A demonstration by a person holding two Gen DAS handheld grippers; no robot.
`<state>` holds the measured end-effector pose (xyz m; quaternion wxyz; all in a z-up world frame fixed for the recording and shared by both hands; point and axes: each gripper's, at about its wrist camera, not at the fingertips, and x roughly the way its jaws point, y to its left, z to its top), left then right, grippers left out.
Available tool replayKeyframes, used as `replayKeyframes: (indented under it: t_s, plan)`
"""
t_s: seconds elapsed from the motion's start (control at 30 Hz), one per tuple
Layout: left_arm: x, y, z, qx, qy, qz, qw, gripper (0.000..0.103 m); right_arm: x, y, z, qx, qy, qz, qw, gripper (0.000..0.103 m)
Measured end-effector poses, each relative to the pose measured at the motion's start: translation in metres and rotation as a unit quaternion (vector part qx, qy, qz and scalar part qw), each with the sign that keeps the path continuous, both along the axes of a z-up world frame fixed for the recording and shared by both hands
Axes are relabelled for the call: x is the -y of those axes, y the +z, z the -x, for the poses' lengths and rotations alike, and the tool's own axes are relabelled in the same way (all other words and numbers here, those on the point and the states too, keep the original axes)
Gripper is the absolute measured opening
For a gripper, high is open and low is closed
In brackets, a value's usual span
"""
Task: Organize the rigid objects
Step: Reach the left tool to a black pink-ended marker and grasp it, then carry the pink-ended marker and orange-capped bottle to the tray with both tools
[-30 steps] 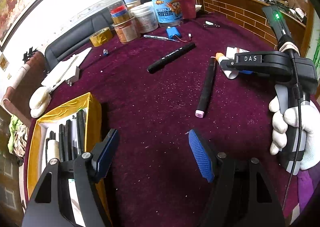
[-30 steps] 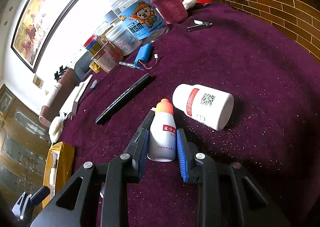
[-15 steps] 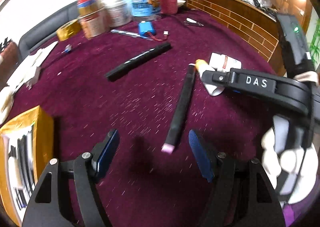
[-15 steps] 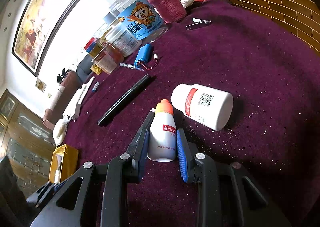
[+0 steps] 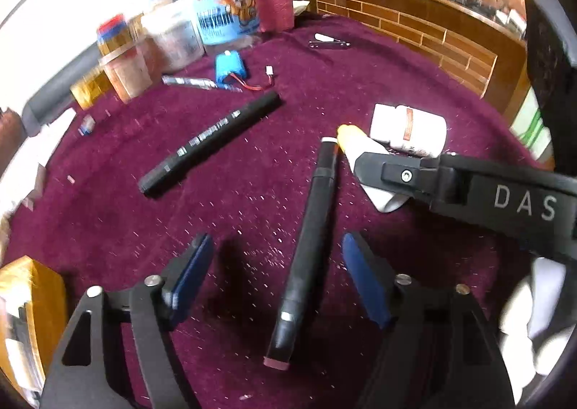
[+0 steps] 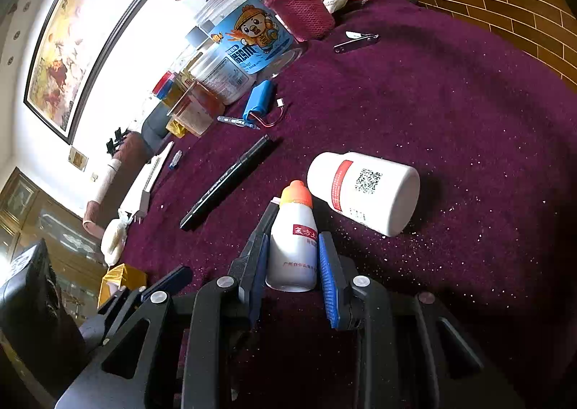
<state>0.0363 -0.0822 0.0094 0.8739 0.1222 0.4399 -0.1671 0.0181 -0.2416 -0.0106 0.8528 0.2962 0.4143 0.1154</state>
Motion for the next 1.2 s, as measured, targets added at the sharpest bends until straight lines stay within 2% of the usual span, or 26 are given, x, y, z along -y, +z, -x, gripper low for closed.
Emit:
replayKeyframes:
  t_s: [0.03, 0.1, 0.13, 0.17, 0.43, 0.5, 0.57, 0.6, 0.63, 0.67, 0.7, 0.83, 0.87, 0.93, 0.97, 1.0, 1.2]
  plan:
    - [-0.005, 0.0, -0.001, -0.017, -0.004, 0.026, 0.9995, 0.051, 0.0, 0.0, 0.0, 0.0, 0.0, -0.001, 1.0, 0.024]
    - [-0.009, 0.004, 0.001, -0.016, -0.001, 0.024, 0.9996, 0.025, 0.001, 0.0, 0.0, 0.0, 0.0, -0.002, 1.0, 0.024]
    - [-0.012, 0.005, 0.004, -0.021, -0.002, 0.028, 0.9994, 0.021, 0.001, 0.0, 0.0, 0.0, 0.0, -0.003, 1.0, 0.024]
    - [-0.014, 0.006, 0.007, -0.024, -0.002, 0.031, 0.9992, 0.019, 0.001, 0.0, 0.0, 0.0, 0.0, -0.003, 1.0, 0.024]
    - [-0.045, 0.017, 0.054, -0.053, 0.009, 0.073, 0.9959, 0.019, 0.001, -0.001, -0.001, 0.0, 0.0, -0.007, 1.0, 0.024]
    - [-0.048, 0.02, 0.054, -0.055, 0.016, 0.083, 0.9949, 0.019, 0.001, -0.001, -0.001, 0.0, 0.0, -0.006, 1.0, 0.024]
    - [-0.046, 0.024, 0.046, -0.046, 0.023, 0.086, 0.995, 0.021, 0.001, -0.001, -0.001, 0.0, 0.0, -0.005, 1.0, 0.025]
    - [-0.041, 0.027, 0.041, -0.037, 0.025, 0.081, 0.9957, 0.028, 0.001, -0.001, -0.001, 0.001, 0.0, -0.004, 1.0, 0.025]
    - [-0.035, 0.028, 0.035, -0.032, 0.023, 0.077, 0.9962, 0.035, 0.002, -0.001, -0.001, 0.001, 0.0, -0.005, 1.0, 0.025]
    - [-0.03, 0.028, 0.031, -0.027, 0.02, 0.071, 0.9969, 0.052, 0.002, -0.002, -0.001, 0.001, 0.0, -0.006, 1.0, 0.025]
    - [-0.02, 0.027, 0.026, -0.018, 0.014, 0.058, 0.998, 0.061, 0.002, -0.002, -0.001, 0.001, 0.0, -0.007, 1.0, 0.025]
    - [0.01, 0.006, 0.007, 0.003, -0.013, -0.009, 0.9999, 0.062, 0.001, -0.001, -0.001, 0.003, 0.0, -0.003, 1.0, 0.025]
    - [0.009, 0.004, 0.007, 0.013, -0.014, 0.005, 0.9998, 0.06, 0.001, -0.001, -0.001, 0.003, 0.0, -0.004, 1.0, 0.025]
    - [0.0, 0.003, 0.005, -0.003, -0.011, 0.039, 0.9992, 0.048, 0.001, -0.001, 0.0, 0.003, 0.0, -0.005, 1.0, 0.025]
    - [-0.004, 0.004, 0.005, -0.005, -0.005, 0.041, 0.9992, 0.025, 0.001, -0.001, 0.0, 0.003, 0.0, -0.006, 1.0, 0.025]
    - [-0.008, 0.005, 0.006, -0.008, -0.005, 0.042, 0.9991, 0.012, 0.001, -0.001, 0.0, 0.003, 0.0, -0.006, 1.0, 0.025]
    - [-0.047, 0.008, 0.024, -0.05, 0.016, 0.098, 0.9938, 0.012, 0.002, -0.001, -0.001, 0.002, 0.0, -0.009, 1.0, 0.025]
